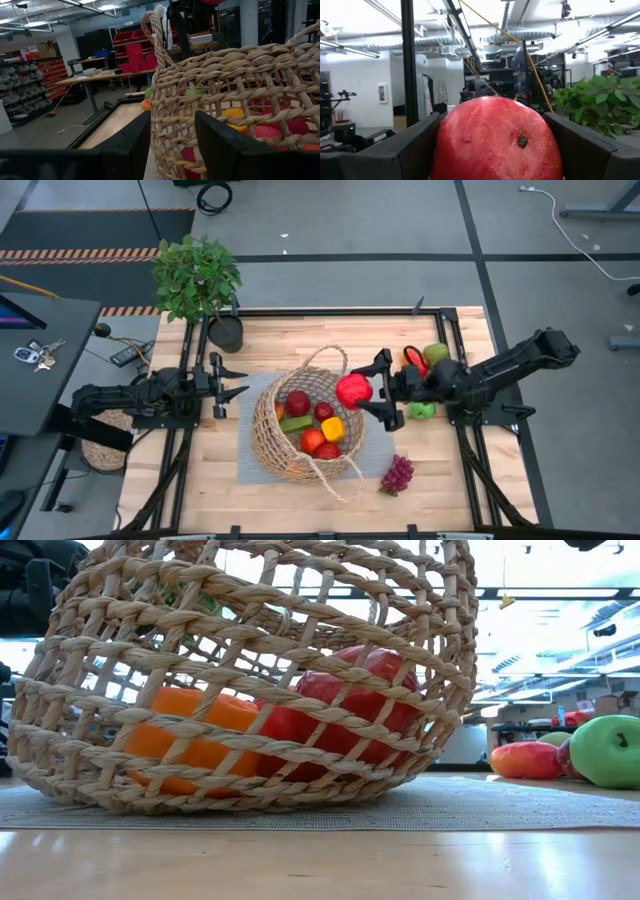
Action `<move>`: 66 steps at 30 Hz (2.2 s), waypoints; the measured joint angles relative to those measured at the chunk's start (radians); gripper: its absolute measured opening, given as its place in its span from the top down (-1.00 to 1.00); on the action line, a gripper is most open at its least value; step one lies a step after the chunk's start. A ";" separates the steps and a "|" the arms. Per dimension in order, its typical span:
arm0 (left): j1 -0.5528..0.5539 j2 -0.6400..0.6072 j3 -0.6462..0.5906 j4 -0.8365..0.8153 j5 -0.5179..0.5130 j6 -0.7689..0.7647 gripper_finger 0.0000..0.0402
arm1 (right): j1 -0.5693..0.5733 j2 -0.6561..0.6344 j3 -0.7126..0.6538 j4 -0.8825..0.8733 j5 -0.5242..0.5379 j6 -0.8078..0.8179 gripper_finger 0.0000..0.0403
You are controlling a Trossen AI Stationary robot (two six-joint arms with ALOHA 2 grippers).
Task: Build produce basket
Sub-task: Put the red apple into the brown basket, then put the green apple into the brown basket
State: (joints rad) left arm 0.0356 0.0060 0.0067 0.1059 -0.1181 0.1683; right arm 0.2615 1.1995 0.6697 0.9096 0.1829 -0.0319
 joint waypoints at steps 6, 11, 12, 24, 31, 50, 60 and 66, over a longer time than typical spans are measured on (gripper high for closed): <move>0.000 0.000 0.000 0.000 0.000 0.000 0.20 | 0.042 0.063 0.019 -0.002 0.131 0.009 -0.71; 0.000 0.000 0.000 0.000 0.000 0.000 0.20 | 0.071 0.131 0.135 -0.209 0.248 0.009 -0.71; 0.000 0.000 0.000 0.000 0.000 0.000 0.20 | 0.071 0.143 0.169 -0.294 0.277 0.010 -0.71; 0.000 0.000 0.000 0.000 0.000 0.000 0.20 | 0.062 0.331 0.494 -0.887 0.352 -0.316 -0.71; 0.000 0.000 0.000 0.000 0.000 0.000 0.20 | 0.081 0.395 0.534 -0.873 0.352 -0.719 -0.71; 0.000 0.000 0.000 0.000 0.000 0.000 0.20 | 0.047 0.621 0.534 -0.800 0.319 -0.618 -0.72; 0.000 0.000 0.000 -0.001 0.000 0.000 0.20 | 0.030 0.641 0.534 -0.734 0.363 -0.345 -0.95; 0.000 0.000 0.000 0.000 0.000 0.000 0.20 | 0.047 0.582 0.533 -0.724 0.461 -0.327 -0.96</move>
State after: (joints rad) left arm 0.0357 0.0063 0.0071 0.1055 -0.1181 0.1682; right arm 0.3082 1.7813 1.2026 0.1851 0.6438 -0.3588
